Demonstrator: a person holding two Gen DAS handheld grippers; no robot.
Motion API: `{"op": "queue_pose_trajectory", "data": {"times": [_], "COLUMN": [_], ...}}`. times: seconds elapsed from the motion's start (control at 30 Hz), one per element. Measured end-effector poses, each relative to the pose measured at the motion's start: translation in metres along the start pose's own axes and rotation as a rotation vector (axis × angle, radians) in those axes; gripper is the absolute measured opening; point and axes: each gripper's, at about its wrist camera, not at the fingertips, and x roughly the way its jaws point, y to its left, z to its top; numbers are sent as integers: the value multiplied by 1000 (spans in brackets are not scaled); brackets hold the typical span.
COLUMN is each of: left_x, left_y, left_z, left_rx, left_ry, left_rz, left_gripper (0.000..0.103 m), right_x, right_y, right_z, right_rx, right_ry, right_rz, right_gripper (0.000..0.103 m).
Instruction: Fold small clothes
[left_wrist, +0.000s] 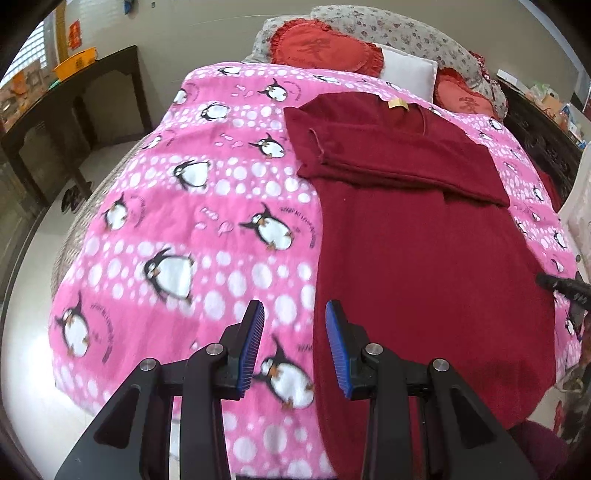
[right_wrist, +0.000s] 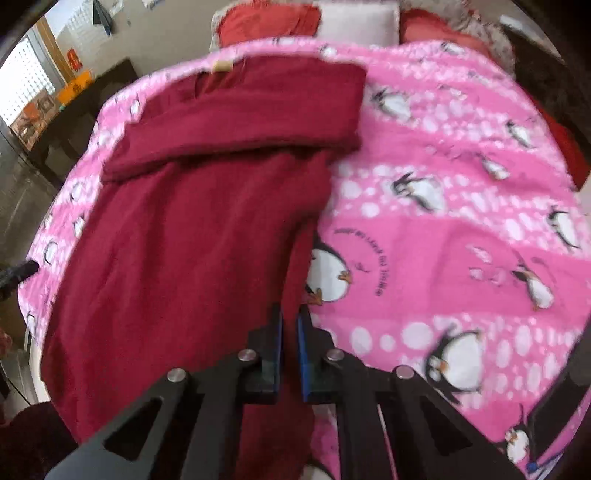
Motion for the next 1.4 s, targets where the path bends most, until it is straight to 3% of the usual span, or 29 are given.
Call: {"op": "queue_pose_trajectory", "data": {"times": [0.07, 0.23, 0.27, 0.3, 0.37, 0.4, 0.63, 0.67, 0.7, 0.73, 0.8, 1.03, 1.13, 1.2, 1.4], "left_x": [-5, -3, -3, -4, -5, -6, 5, 5, 4, 2, -3, 1, 0, -2, -1], "left_y": [2, 2, 3, 3, 2, 1, -11, -13, -13, -14, -12, -7, -10, -12, -16], "left_z": [-8, -19, -21, -23, -27, -29, -42, -43, -44, -45, -47, -55, -58, -58, -58], "left_rx": [-3, -35, -46, -52, -50, -46, -13, -11, -10, -7, -7, -37, -27, -21, -11], "left_ry": [-4, 37, 42, 43, 44, 48, 103, 106, 107, 105, 95, 122, 125, 119, 122], "left_rz": [-9, -51, -63, -70, -78, -82, -105, -108, -112, -113, -115, -116, -121, -122, -129], "left_gripper": [14, 14, 14, 14, 14, 14, 14, 14, 14, 14, 14, 14, 14, 14, 14], "right_x": [-22, -16, -17, -20, -28, -33, -29, -29, -31, -32, -43, -47, -42, -42, -45], "right_y": [-11, -29, -32, -35, -37, -37, -19, -15, -10, -3, 2, -29, -23, -26, -26], "right_z": [-5, -17, -20, -24, -33, -41, -86, -89, -91, -93, -96, -95, -96, -97, -99], "right_rx": [31, 110, 140, 166, 190, 186, 140, 128, 104, 64, -2, 116, 113, 146, 145], "right_ry": [-55, -13, -8, -3, -3, -8, 37, 23, 5, 5, -11, 3, 30, 50, 59], "right_rz": [-2, 22, 42, 73, 136, 144, 177, 175, 170, 156, 94, 113, 125, 175, 165], "right_gripper": [7, 13, 24, 42, 55, 56, 59, 54, 28, 11, 8, 8, 26, 45, 51]}}
